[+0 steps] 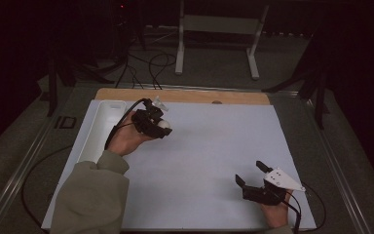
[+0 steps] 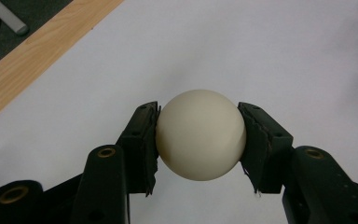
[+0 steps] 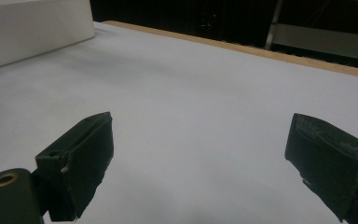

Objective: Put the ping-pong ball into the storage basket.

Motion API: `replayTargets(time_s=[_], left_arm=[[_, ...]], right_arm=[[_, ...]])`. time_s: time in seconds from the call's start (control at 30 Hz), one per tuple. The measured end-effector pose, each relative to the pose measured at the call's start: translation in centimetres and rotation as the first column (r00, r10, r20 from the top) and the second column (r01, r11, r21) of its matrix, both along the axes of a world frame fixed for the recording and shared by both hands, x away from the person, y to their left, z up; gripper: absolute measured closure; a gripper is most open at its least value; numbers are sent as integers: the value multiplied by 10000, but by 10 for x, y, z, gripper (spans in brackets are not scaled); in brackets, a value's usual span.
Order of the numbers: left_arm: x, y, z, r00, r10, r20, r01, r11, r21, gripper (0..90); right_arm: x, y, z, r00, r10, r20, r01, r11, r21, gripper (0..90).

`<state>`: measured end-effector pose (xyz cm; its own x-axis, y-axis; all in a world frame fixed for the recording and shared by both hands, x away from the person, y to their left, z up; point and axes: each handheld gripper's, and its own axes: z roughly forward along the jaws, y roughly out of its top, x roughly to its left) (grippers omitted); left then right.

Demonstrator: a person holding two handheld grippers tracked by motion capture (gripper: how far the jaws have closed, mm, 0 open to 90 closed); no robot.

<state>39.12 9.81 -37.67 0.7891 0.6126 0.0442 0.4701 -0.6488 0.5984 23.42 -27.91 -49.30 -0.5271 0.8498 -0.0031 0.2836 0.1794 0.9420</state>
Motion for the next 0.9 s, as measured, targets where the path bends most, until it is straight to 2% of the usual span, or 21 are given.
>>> replayTargets(time_s=[0.9], left_arm=[[-2,17,1,9995,325,18,-325,9995,-62,514]], right_arm=[[0,0,0,10000,-15,-2,15,10000,-12,75]])
